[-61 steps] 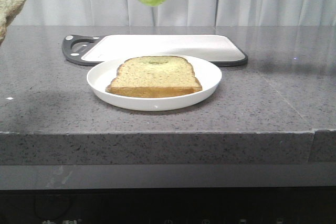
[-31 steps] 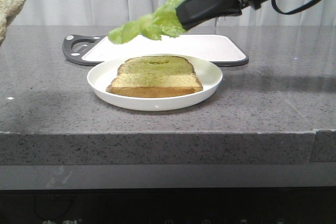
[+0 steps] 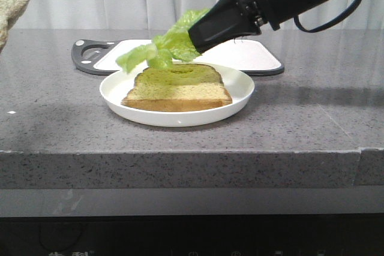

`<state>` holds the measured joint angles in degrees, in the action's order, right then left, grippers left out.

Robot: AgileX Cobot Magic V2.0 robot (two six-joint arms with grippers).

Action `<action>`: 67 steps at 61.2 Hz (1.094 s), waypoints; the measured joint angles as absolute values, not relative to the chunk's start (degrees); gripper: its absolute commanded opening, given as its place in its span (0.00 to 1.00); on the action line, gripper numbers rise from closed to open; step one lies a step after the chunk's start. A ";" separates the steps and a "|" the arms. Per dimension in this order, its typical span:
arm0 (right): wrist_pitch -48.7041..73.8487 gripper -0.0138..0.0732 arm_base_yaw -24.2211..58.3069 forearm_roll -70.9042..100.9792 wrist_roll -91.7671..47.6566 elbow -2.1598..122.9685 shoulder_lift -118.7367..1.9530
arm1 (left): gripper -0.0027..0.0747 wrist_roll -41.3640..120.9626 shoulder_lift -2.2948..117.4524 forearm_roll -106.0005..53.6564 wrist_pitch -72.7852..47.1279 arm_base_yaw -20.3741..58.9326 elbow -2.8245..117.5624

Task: Left arm grabs bread, right arm adds lettuce
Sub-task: 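Carry the lettuce over the bottom slice and release it with the right gripper, then withdraw the right gripper away from the plate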

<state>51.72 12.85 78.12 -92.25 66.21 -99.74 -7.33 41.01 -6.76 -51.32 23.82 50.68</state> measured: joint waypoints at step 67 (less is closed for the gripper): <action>52.06 0.50 12.85 19.13 -12.83 66.21 -63.85 | 0.01 -7.33 41.01 -6.76 -51.32 23.82 50.68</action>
